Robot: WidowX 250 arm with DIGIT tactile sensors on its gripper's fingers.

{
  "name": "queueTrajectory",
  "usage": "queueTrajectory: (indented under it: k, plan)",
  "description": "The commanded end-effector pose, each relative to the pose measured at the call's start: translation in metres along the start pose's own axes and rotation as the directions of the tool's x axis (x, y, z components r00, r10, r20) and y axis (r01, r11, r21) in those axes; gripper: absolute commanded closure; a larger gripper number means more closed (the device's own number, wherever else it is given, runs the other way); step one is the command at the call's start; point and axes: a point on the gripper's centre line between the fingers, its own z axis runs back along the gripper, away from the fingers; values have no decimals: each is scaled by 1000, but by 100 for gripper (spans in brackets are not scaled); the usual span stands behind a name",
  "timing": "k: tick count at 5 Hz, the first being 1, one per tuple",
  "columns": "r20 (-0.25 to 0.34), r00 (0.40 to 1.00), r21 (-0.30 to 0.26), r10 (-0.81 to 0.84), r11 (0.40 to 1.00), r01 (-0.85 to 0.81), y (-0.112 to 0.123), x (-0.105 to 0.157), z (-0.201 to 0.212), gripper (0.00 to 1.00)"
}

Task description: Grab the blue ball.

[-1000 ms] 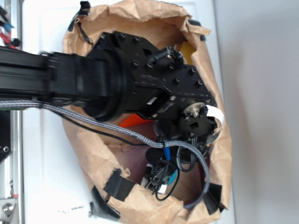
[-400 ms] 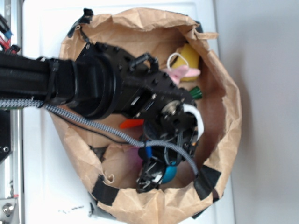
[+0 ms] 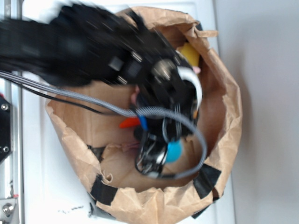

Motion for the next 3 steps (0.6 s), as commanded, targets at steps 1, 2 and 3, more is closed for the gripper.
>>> queueTrajectory:
  k: [1,2,3]
  plan:
    - [105,993,182,49,981,-68,-5,-5,73,100]
    - [81,996,341,46,937,-71,-16,-8,66,100]
    - [41,998,367,51,928,-63,-19,-7,59,100]
